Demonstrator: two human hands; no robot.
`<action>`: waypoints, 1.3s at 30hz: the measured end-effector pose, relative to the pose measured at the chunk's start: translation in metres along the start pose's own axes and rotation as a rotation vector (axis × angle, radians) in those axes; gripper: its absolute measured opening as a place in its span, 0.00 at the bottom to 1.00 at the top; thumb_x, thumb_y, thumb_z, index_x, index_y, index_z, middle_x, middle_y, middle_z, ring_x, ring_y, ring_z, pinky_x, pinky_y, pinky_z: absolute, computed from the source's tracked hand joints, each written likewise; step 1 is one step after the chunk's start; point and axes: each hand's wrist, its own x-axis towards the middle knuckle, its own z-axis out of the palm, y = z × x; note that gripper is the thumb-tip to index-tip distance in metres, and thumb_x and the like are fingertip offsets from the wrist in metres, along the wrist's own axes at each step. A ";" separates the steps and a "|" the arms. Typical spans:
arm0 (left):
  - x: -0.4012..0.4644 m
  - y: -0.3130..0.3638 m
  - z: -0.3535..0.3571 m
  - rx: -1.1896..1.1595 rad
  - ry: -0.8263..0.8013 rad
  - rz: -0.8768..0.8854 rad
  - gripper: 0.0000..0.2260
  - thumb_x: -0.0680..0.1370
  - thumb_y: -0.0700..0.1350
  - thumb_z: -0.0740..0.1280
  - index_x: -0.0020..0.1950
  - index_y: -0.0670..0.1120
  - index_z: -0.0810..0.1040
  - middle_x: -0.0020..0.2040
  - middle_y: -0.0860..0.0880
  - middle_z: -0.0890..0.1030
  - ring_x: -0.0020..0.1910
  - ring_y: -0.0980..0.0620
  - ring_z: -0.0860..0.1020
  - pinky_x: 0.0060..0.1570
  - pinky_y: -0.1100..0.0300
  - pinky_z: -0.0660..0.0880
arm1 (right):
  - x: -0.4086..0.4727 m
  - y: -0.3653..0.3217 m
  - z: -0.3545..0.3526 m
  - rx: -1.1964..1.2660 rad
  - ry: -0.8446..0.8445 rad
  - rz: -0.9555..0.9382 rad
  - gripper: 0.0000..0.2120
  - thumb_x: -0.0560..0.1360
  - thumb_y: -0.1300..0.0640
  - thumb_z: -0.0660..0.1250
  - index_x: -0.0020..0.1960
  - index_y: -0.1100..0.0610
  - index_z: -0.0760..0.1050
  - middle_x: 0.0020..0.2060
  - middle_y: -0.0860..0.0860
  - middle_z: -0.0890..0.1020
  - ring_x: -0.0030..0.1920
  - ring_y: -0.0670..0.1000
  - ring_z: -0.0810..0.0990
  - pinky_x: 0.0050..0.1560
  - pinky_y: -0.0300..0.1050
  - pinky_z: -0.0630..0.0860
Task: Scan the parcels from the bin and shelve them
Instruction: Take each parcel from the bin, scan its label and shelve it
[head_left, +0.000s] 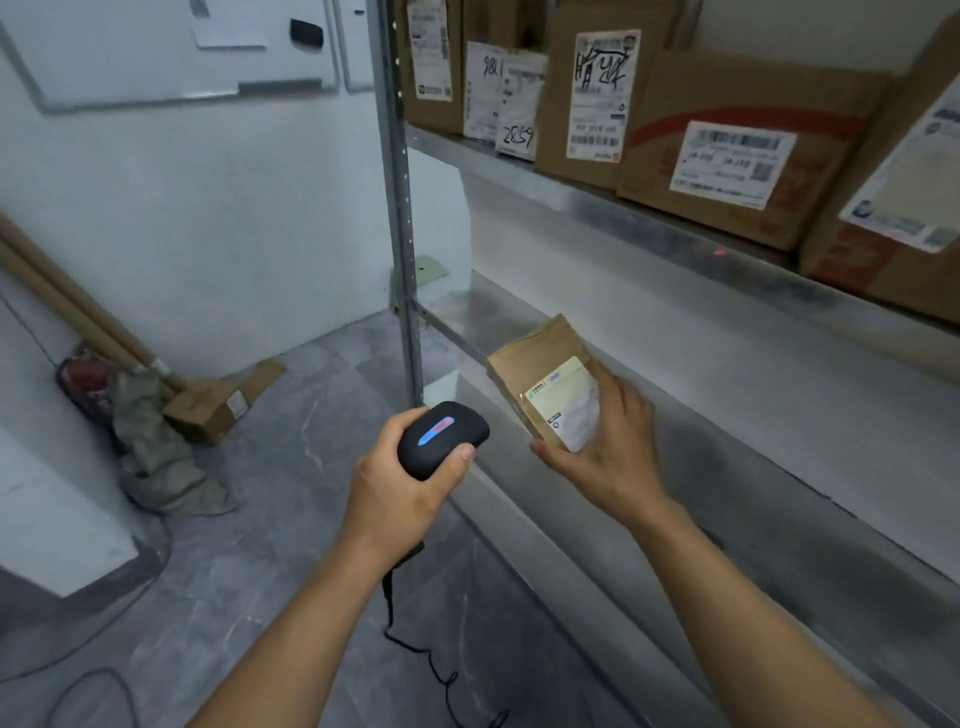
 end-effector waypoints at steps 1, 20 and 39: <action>0.012 -0.002 -0.005 -0.002 0.001 -0.001 0.28 0.63 0.69 0.74 0.60 0.63 0.77 0.48 0.64 0.84 0.42 0.52 0.85 0.47 0.46 0.83 | 0.013 -0.004 0.008 0.005 -0.002 0.000 0.53 0.62 0.35 0.78 0.79 0.48 0.56 0.70 0.51 0.69 0.69 0.54 0.67 0.68 0.47 0.61; 0.196 -0.033 -0.011 0.059 -0.004 -0.085 0.23 0.64 0.68 0.75 0.57 0.67 0.76 0.46 0.59 0.85 0.41 0.51 0.85 0.47 0.45 0.83 | 0.184 -0.012 0.140 0.065 0.117 0.218 0.54 0.61 0.35 0.80 0.78 0.52 0.58 0.67 0.56 0.71 0.65 0.59 0.68 0.66 0.56 0.67; 0.409 -0.098 -0.017 0.091 -0.118 -0.085 0.24 0.65 0.70 0.75 0.57 0.67 0.75 0.49 0.55 0.84 0.43 0.48 0.85 0.45 0.44 0.84 | 0.336 -0.036 0.268 0.015 0.189 0.574 0.53 0.64 0.33 0.76 0.78 0.56 0.56 0.67 0.58 0.70 0.65 0.61 0.68 0.66 0.55 0.66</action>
